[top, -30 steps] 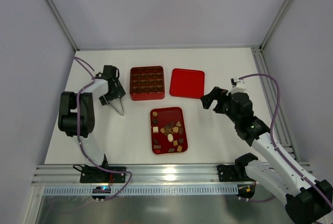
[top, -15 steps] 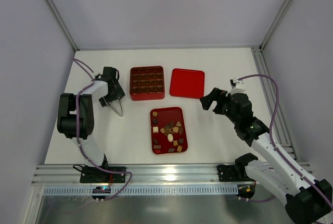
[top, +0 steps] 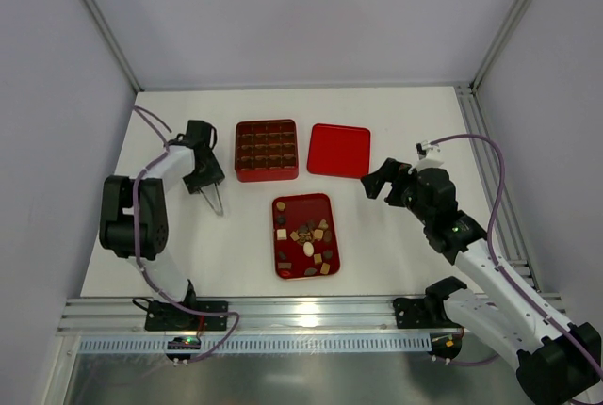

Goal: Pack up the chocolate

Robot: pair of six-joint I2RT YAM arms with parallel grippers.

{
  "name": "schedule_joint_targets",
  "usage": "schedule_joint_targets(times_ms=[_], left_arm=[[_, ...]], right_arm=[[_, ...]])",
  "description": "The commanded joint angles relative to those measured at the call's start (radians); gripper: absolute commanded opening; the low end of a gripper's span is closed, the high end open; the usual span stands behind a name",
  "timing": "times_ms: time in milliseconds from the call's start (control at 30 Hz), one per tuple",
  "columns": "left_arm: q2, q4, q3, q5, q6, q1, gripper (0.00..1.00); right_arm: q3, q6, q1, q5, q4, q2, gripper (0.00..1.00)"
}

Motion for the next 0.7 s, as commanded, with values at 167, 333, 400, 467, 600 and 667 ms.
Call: schedule_joint_targets(times_ms=[167,333,400,467,600,667], left_arm=[[-0.306,-0.199,0.078,0.002,0.101,-0.012,0.59],[-0.439,-0.262,0.075,0.008,0.135,-0.015,0.58],[-0.492,-0.301,0.089,0.027,0.146,-0.018,0.58],[-0.521,-0.325,0.104,0.042,0.159,-0.027,0.58],[-0.584,-0.406,0.140,0.085,0.169,-0.070,0.58],[-0.621,-0.425,0.147,0.094,0.166,-0.118,0.58]], right_arm=[[0.024,-0.005,0.002,0.003,0.034,0.001,1.00],[0.043,-0.006,0.002,-0.003,0.025,0.001,1.00],[0.050,-0.006,0.002,-0.003,0.016,0.003,1.00],[0.060,-0.008,0.002,-0.005,0.013,0.003,1.00],[0.073,-0.011,0.002,-0.005,-0.009,0.000,1.00],[0.078,-0.012,0.002,-0.002,-0.018,-0.009,1.00]])
